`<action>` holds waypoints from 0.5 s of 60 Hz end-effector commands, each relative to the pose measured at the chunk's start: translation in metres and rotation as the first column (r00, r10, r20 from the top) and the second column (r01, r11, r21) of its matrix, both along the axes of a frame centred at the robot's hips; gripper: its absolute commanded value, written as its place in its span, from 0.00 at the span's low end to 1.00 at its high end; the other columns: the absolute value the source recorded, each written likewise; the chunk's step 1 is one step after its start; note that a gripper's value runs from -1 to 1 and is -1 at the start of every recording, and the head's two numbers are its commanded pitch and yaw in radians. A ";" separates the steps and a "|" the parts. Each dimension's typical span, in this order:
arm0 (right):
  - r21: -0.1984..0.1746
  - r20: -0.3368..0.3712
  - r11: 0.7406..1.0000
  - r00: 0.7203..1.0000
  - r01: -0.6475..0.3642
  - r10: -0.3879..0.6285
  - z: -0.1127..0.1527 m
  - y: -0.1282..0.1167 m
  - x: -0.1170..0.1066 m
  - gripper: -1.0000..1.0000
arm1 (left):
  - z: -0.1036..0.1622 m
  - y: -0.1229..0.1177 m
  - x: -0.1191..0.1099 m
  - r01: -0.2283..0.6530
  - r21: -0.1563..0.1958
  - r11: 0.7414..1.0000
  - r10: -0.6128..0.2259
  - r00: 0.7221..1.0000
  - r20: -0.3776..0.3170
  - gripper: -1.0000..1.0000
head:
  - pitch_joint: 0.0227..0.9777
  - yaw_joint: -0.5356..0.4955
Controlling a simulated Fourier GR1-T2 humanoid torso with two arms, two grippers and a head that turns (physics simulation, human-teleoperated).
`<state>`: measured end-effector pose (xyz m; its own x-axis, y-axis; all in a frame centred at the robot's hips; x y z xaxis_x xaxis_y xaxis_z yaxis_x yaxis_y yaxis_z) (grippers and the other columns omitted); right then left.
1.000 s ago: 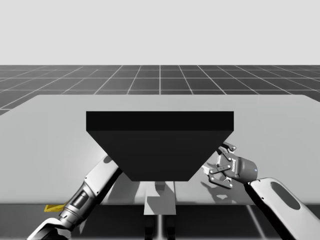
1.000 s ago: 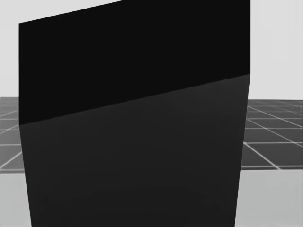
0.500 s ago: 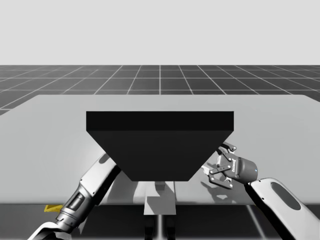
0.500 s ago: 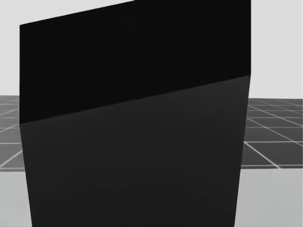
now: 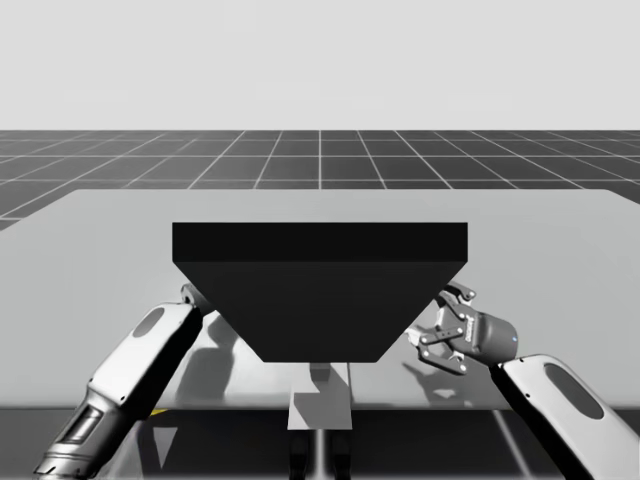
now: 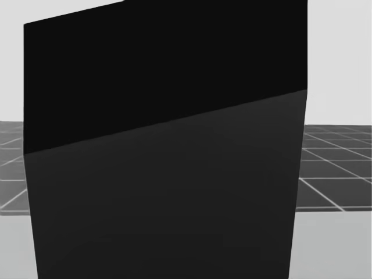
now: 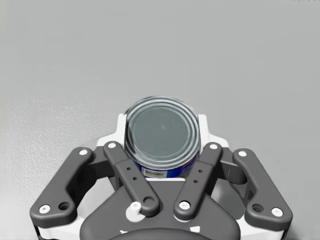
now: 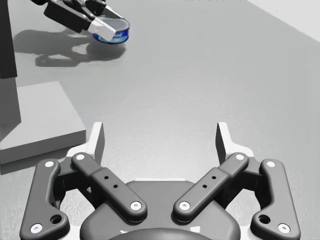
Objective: Reach around the screen and pick up the object behind it.
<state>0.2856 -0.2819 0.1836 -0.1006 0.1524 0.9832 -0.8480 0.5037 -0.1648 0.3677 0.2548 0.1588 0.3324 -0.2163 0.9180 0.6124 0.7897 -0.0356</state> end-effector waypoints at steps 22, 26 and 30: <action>0.022 0.005 0.999 1.000 0.030 -0.030 0.001 -0.003 0.008 0.00 | 0.057 0.081 0.003 -0.116 -0.041 0.992 0.121 0.980 0.157 1.00 | 0.18 0.48; 0.023 0.006 0.999 0.999 0.031 -0.031 0.001 -0.003 0.008 0.00 | 0.073 0.086 0.003 -0.131 -0.044 0.990 0.137 0.971 0.194 1.00 | 0.18 0.48; 0.025 0.009 0.999 0.999 0.033 -0.033 0.001 -0.003 0.008 0.00 | 0.087 0.089 0.002 -0.145 -0.048 0.988 0.152 0.962 0.227 1.00 | 0.18 0.48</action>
<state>0.2927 -0.2842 0.1849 -0.1039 0.1350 0.9854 -0.8314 0.5320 -0.1605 0.3623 0.3421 0.2072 0.2366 -0.1397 0.9615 0.4124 0.9105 0.0308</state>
